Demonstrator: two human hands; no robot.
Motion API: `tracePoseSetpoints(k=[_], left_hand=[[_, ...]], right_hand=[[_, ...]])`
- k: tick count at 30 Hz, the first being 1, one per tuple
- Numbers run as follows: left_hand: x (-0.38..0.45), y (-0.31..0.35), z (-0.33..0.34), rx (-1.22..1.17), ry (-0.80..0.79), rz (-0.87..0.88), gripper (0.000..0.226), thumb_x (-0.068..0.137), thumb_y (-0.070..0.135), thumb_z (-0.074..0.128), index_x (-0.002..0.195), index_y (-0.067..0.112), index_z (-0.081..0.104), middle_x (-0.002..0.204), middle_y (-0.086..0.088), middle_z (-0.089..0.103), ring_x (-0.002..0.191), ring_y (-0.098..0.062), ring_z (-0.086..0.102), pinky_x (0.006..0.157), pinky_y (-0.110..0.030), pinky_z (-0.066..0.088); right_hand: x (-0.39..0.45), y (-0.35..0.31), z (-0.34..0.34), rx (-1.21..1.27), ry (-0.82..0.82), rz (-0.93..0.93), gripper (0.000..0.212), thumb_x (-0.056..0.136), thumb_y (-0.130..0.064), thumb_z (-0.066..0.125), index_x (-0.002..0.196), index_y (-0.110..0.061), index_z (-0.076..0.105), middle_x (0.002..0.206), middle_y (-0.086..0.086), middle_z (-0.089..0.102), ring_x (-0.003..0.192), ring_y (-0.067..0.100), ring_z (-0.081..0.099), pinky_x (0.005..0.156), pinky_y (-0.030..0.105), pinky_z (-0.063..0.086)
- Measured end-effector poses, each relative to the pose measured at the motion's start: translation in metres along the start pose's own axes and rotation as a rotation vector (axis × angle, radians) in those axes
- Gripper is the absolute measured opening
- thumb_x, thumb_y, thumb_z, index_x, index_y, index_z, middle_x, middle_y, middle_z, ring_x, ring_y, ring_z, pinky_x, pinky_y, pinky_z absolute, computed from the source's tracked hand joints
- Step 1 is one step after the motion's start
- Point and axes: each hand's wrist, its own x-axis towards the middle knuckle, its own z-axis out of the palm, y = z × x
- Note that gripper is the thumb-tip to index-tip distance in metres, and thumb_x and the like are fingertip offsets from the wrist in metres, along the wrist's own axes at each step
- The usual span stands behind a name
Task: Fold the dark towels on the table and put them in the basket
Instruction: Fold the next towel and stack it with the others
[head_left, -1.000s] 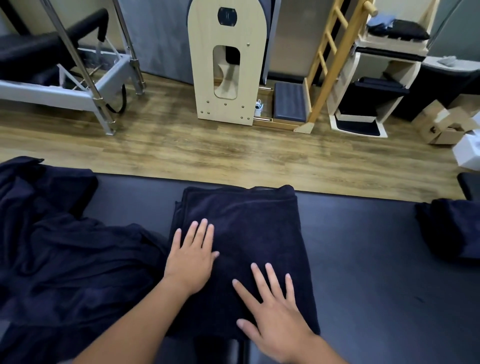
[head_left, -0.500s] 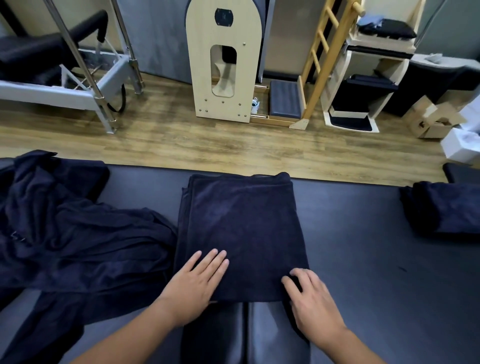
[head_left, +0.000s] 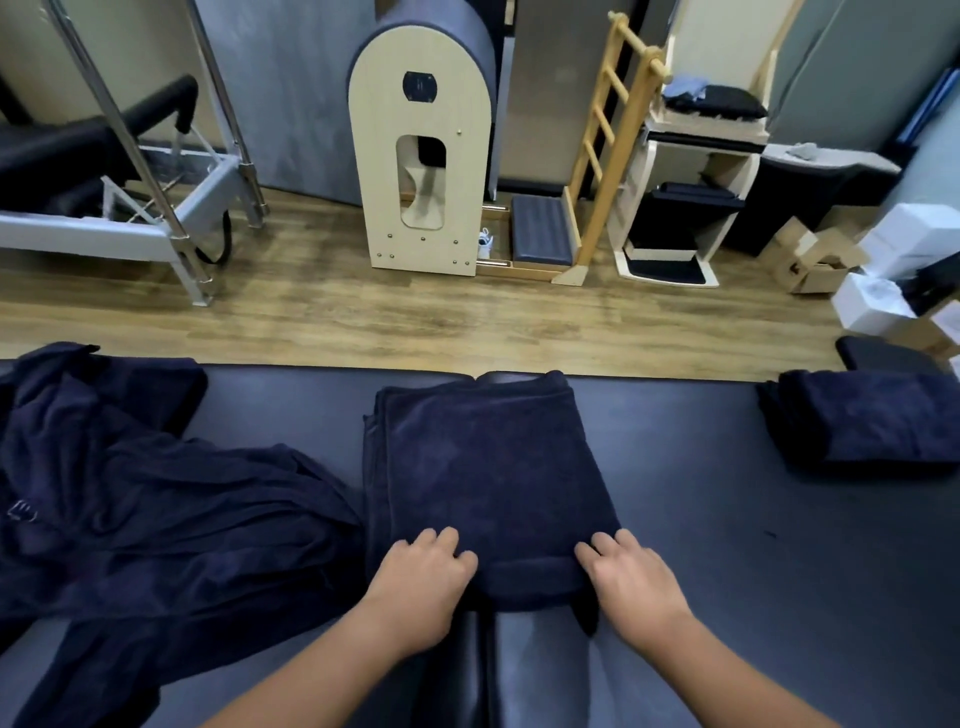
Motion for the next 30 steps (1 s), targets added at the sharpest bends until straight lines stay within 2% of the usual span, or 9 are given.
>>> tracePoseSetpoints(k=[3,7,10,14,19,22,26,28,30], left_hand=[[0.005,0.022,-0.003,-0.063,-0.101,-0.022,0.03,0.082,0.007,0.054,0.112,0.014,0.052,0.113,-0.01,0.056,0.103,-0.034,0.058,0.072,-0.039,0.039],[0.01,0.036,-0.005,-0.207,-0.171,-0.079,0.027,0.079,0.005,0.05,0.104,0.014,0.052,0.103,-0.01,0.063,0.094,-0.034,0.062,0.071,-0.038,0.043],[0.013,0.042,-0.007,-0.32,-0.217,-0.152,0.039,0.074,0.008,0.053,0.11,0.02,0.06,0.103,-0.005,0.066,0.095,-0.029,0.064,0.071,-0.033,0.046],[0.015,0.048,-0.023,-0.512,-0.411,-0.204,0.045,0.066,0.023,0.066,0.111,0.026,0.068,0.097,-0.002,0.067,0.086,-0.018,0.061,0.074,-0.032,0.055],[0.016,0.045,-0.051,-0.735,-0.502,-0.266,0.034,0.063,0.02,0.069,0.096,0.024,0.073,0.085,0.003,0.07,0.074,-0.015,0.064,0.061,-0.027,0.048],[0.027,0.028,-0.056,-0.738,-0.086,-0.463,0.027,0.066,0.017,0.067,0.092,0.027,0.069,0.089,0.009,0.072,0.084,-0.014,0.067,0.076,-0.028,0.05],[0.044,0.036,-0.044,-0.022,0.509,-0.551,0.034,0.083,0.02,0.058,0.116,0.018,0.063,0.122,-0.004,0.063,0.108,-0.032,0.06,0.101,-0.052,0.041],[0.045,0.056,-0.029,0.008,0.436,-0.325,0.04,0.091,0.037,0.051,0.123,0.016,0.062,0.136,-0.011,0.057,0.119,-0.036,0.057,0.102,-0.053,0.04],[0.039,0.067,-0.009,-0.078,0.125,-0.275,0.064,0.098,0.06,0.035,0.151,0.025,0.043,0.162,-0.011,0.033,0.145,-0.037,0.037,0.112,-0.061,0.03]], right_hand=[[-0.015,0.018,-0.009,-0.061,-0.046,-0.048,0.048,0.03,-0.01,0.085,0.067,-0.027,0.059,0.065,-0.008,0.051,0.059,0.015,0.051,0.04,0.027,0.023],[-0.028,0.044,-0.017,-0.029,-0.176,-0.109,0.03,0.082,-0.02,0.055,0.111,-0.024,0.062,0.108,-0.003,0.058,0.101,0.024,0.053,0.069,0.034,0.034],[-0.029,0.056,-0.026,0.029,-0.194,-0.174,0.023,0.077,-0.028,0.057,0.099,-0.024,0.063,0.096,-0.002,0.061,0.093,0.027,0.058,0.067,0.035,0.036],[-0.025,0.074,-0.035,0.214,-0.408,-0.187,0.007,0.061,-0.009,0.053,0.064,-0.012,0.047,0.061,0.004,0.049,0.055,0.022,0.044,0.045,0.033,0.029],[-0.005,0.098,-0.078,0.302,-0.672,-0.198,0.014,0.059,-0.01,0.065,0.068,-0.016,0.057,0.063,-0.001,0.051,0.06,0.019,0.05,0.047,0.025,0.03],[0.026,0.107,-0.085,0.422,-0.329,-0.094,0.017,0.063,-0.017,0.054,0.079,-0.023,0.056,0.078,-0.004,0.061,0.081,0.024,0.061,0.056,0.028,0.041],[0.062,0.099,-0.069,0.337,0.329,0.069,0.028,0.084,-0.014,0.061,0.111,-0.021,0.064,0.112,0.003,0.059,0.102,0.033,0.054,0.079,0.04,0.047],[0.063,0.085,-0.059,0.171,0.548,-0.016,0.014,0.087,-0.024,0.065,0.098,-0.015,0.066,0.101,0.007,0.058,0.09,0.034,0.052,0.072,0.043,0.046],[0.051,0.073,-0.046,0.093,0.572,-0.208,0.023,0.091,-0.036,0.056,0.087,-0.015,0.064,0.09,0.007,0.056,0.082,0.034,0.052,0.067,0.043,0.043]])
